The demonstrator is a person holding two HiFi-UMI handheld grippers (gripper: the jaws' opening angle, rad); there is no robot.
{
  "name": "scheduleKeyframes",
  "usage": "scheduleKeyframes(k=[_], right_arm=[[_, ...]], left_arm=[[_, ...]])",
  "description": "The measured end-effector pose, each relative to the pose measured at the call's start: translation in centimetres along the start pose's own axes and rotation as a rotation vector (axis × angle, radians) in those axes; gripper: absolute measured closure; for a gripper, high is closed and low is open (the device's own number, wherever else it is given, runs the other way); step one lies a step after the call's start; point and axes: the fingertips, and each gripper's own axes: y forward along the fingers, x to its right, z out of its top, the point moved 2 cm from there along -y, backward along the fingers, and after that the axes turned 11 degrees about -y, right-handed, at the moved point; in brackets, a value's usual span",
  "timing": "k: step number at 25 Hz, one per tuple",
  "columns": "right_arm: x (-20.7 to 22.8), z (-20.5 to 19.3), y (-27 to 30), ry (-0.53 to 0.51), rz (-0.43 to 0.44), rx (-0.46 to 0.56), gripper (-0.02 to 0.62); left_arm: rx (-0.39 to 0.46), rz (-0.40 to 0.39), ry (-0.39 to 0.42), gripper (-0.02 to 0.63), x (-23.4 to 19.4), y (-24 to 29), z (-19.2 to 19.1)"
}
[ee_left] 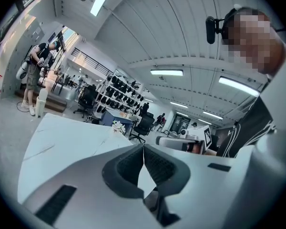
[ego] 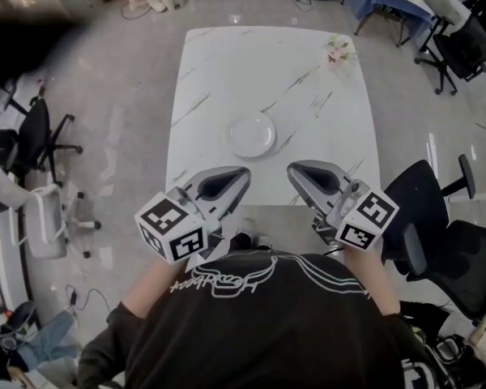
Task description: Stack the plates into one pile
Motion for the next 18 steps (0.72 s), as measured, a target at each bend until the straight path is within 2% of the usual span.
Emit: scheduleKeyframes(k=[7, 18], right_arm=[[-0.5, 0.6, -0.9, -0.026, -0.007, -0.017, 0.569], [0.2, 0.0, -1.0, -0.017, -0.034, -0.035, 0.569]], left_arm=[[-0.022, 0.020, 0.052, 0.581, 0.9, 0.2, 0.3], [-0.061, 0.052, 0.068, 0.581, 0.5, 0.6, -0.4]])
